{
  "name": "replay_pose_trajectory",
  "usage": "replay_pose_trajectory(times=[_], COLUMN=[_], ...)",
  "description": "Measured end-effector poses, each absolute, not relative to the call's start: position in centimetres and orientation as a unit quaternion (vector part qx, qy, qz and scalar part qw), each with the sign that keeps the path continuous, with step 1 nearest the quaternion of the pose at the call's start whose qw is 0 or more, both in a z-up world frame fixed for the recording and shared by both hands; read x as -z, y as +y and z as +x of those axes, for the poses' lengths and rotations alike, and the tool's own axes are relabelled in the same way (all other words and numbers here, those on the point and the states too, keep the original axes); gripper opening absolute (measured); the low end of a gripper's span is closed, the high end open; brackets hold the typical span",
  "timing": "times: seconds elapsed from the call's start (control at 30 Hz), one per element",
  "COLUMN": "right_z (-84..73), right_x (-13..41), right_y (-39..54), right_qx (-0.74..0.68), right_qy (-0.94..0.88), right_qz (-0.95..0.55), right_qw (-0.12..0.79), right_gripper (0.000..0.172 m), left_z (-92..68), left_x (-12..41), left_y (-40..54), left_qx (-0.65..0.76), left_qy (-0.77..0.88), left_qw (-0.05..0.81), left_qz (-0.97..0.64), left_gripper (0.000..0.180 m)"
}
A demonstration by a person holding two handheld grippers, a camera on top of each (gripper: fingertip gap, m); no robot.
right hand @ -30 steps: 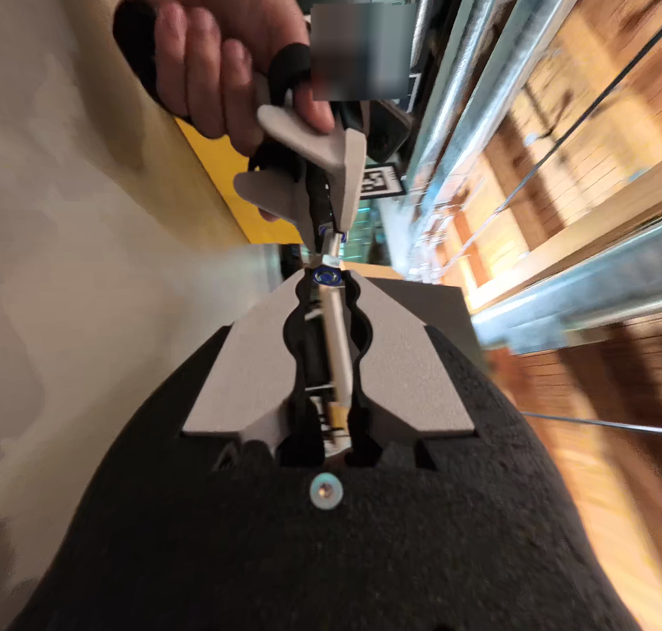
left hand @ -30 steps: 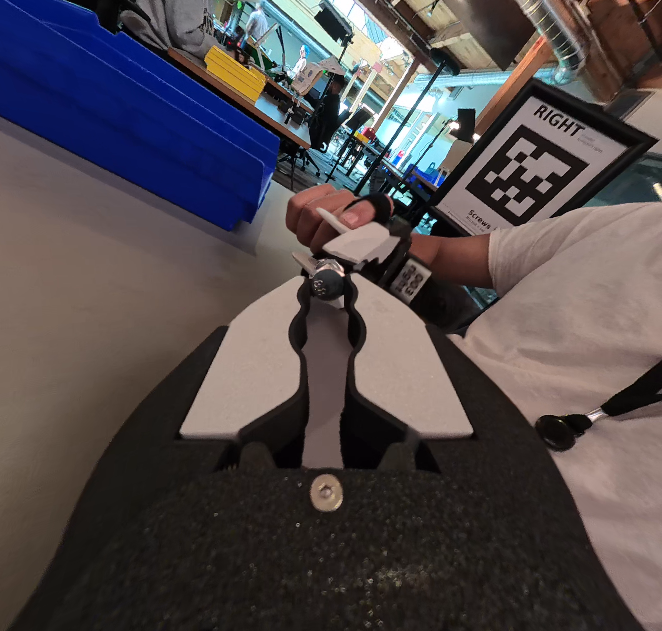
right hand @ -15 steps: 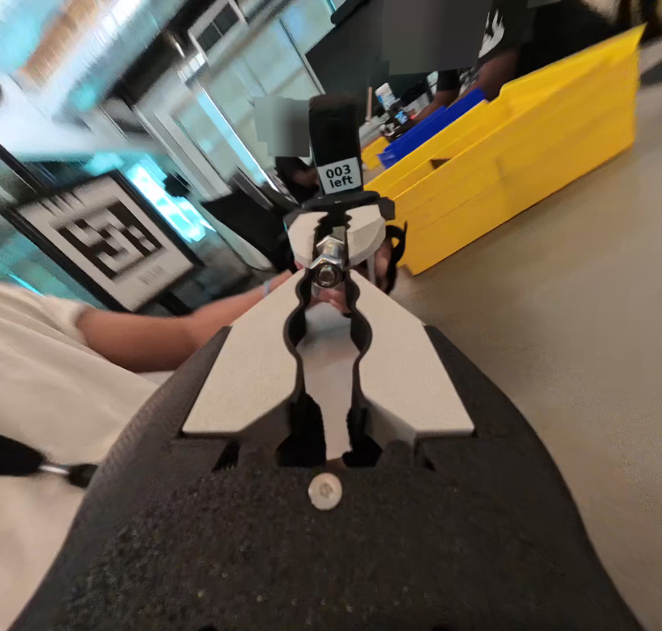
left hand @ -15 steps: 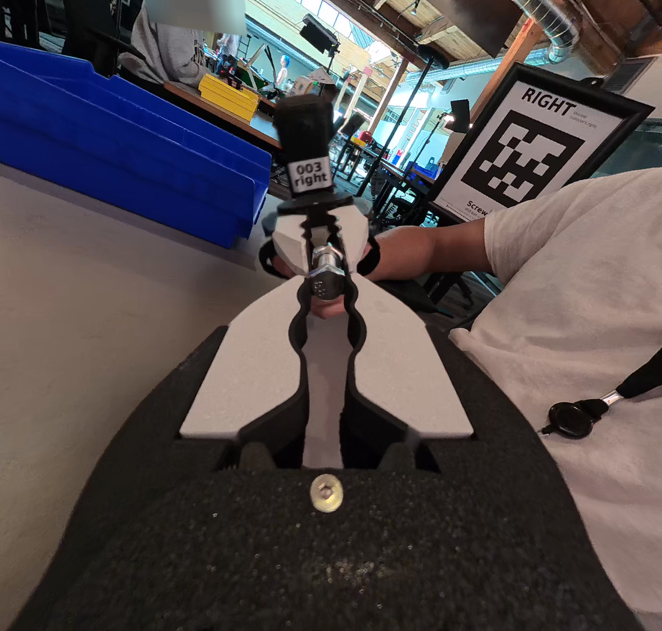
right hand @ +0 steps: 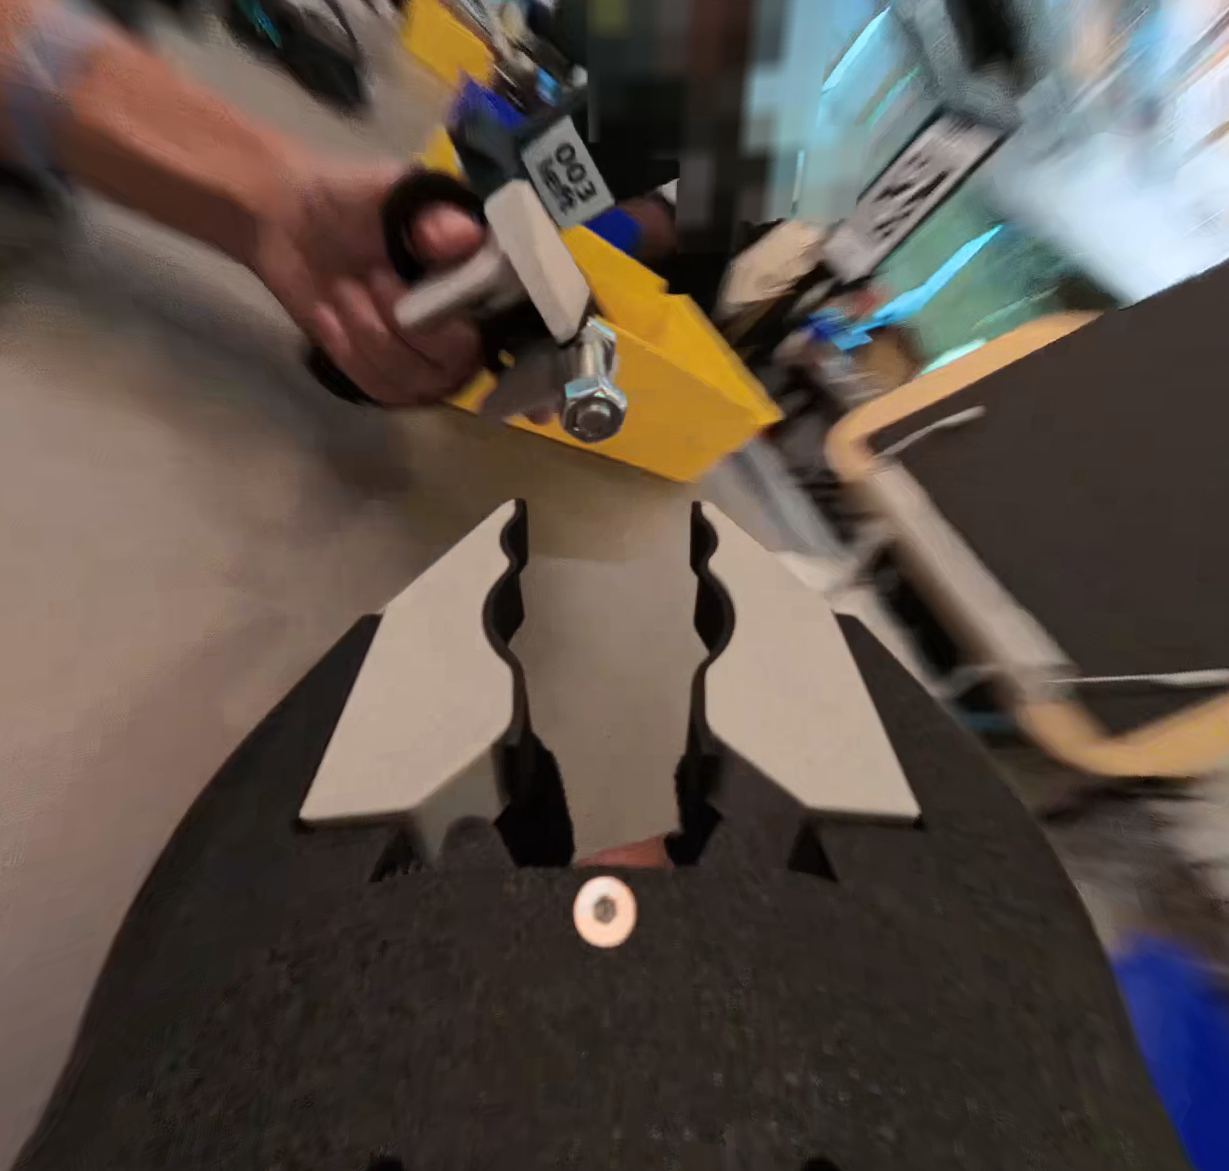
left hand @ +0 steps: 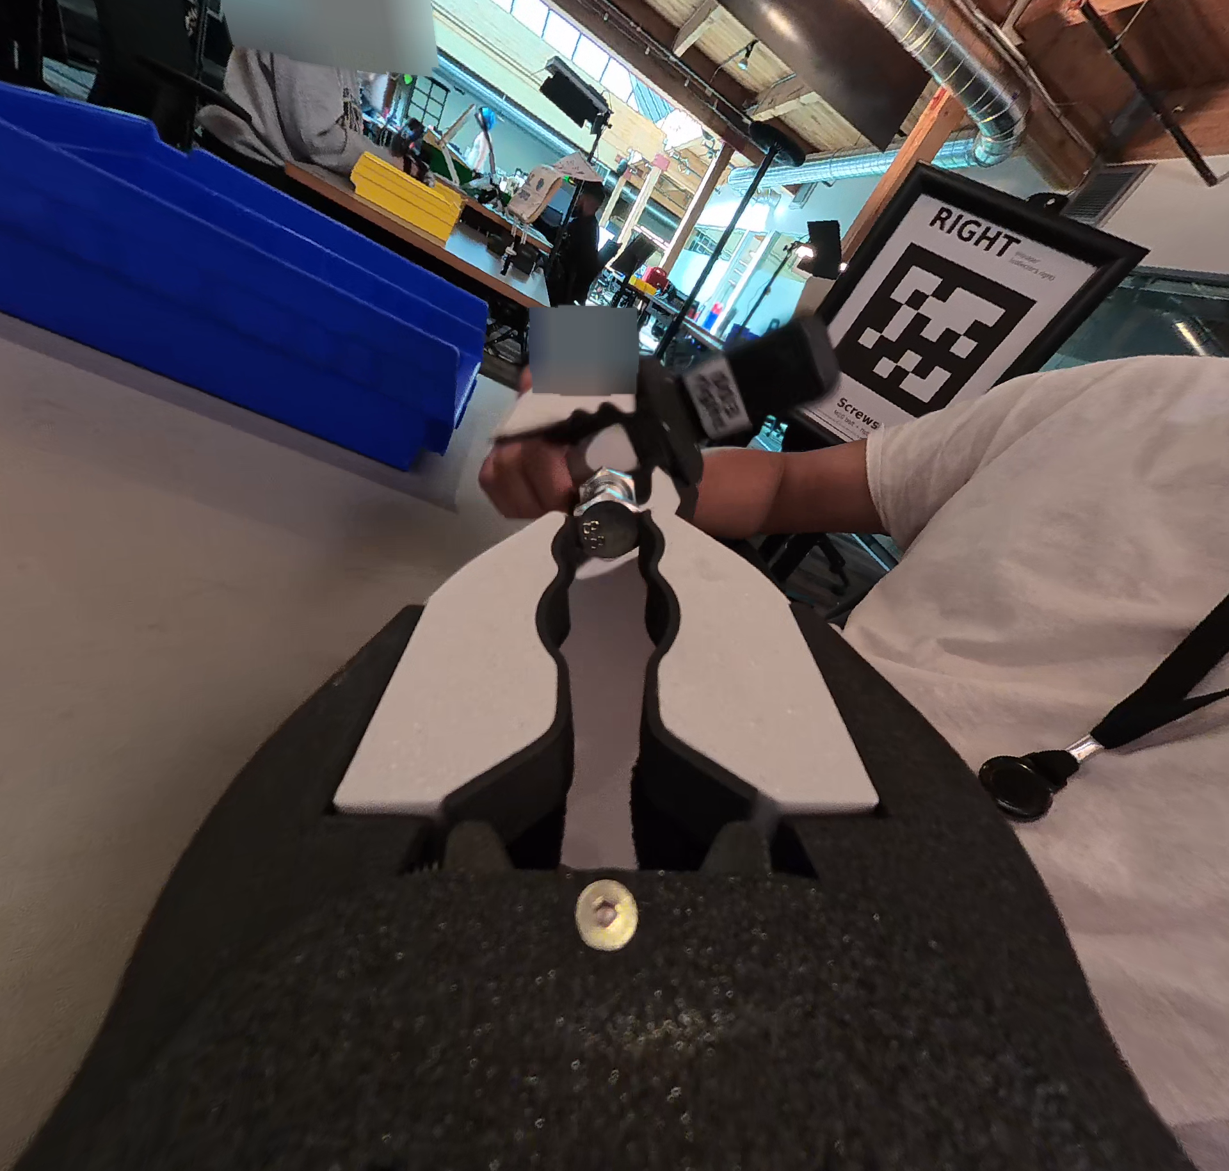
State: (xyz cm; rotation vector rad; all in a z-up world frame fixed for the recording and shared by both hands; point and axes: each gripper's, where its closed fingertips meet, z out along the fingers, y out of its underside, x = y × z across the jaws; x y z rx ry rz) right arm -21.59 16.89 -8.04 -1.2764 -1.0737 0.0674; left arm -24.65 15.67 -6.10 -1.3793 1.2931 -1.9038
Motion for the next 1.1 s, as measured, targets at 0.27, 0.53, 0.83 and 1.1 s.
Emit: replay_pose_trajectory(times=[0.27, 0.53, 0.83, 1.1], right_z=[-22.4, -22.9, -23.4, -23.6], right_x=[7.1, 6.7, 7.1, 6.4], right_y=[14.7, 14.5, 15.0, 16.8], right_qx=[0.331, 0.360, -0.214, -0.698], right_qy=[-0.585, -0.579, -0.436, -0.071], right_qz=[-0.300, -0.283, -0.608, -0.634], right_qw=[0.677, 0.674, 0.628, 0.325], right_gripper=[0.037, 0.019, 0.019, 0.019], left_z=[-24.3, -23.7, -23.9, -23.7], left_x=[6.9, 7.1, 7.0, 7.5], left_y=[15.3, 13.8, 14.2, 16.0], left_qx=[0.695, 0.703, 0.687, 0.654], left_qy=[0.468, 0.481, 0.492, 0.490], left_qw=[0.187, 0.159, 0.196, 0.246], left_qz=[-0.512, -0.500, -0.498, -0.522], left_gripper=[0.017, 0.017, 0.017, 0.017])
